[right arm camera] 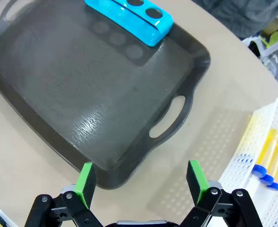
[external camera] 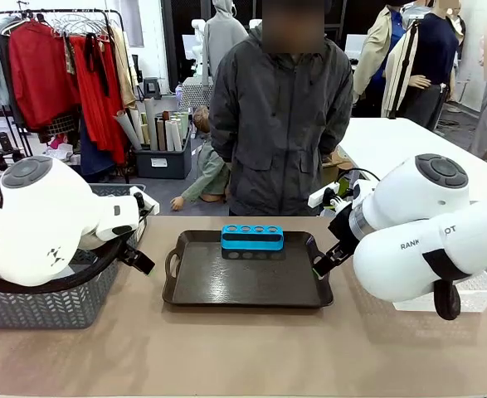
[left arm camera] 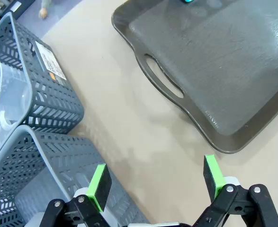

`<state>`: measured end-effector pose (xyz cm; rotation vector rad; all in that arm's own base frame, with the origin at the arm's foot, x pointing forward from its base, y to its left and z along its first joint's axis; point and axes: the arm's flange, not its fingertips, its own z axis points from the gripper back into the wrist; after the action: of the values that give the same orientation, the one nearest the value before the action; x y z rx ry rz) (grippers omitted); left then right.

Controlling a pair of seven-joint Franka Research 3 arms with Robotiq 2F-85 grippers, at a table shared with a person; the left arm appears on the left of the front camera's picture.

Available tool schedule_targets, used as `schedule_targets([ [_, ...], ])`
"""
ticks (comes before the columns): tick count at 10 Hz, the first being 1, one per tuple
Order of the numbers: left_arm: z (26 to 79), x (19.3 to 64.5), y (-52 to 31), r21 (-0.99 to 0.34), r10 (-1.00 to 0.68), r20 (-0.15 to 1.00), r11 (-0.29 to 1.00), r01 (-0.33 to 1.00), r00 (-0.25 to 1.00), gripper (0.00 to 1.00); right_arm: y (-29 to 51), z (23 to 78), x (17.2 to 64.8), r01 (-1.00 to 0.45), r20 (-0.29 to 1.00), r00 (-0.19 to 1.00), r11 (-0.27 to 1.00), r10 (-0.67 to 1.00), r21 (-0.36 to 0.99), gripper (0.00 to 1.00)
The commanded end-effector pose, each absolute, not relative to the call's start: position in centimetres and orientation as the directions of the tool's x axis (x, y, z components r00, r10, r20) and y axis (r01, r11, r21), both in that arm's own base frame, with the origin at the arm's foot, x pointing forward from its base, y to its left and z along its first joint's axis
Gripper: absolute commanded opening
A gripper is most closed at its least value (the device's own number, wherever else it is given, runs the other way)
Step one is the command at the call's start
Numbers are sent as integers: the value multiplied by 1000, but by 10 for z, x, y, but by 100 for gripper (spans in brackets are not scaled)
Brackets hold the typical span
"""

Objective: Prepare the laboratory tools.
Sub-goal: Pick up one Large Measuring Cup and place it on the Handle tray.

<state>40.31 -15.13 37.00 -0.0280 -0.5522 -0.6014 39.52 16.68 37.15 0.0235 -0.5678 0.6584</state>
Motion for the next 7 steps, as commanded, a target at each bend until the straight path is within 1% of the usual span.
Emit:
schedule_targets([
  [1,370,403,-151,132,-529,501,829,544,685,100,167,371,395,-584,506,646,797,572,-154,100],
  [7,370,403,-151,132,-529,501,829,544,685,100,167,371,395,-584,506,646,797,572,-154,100],
])
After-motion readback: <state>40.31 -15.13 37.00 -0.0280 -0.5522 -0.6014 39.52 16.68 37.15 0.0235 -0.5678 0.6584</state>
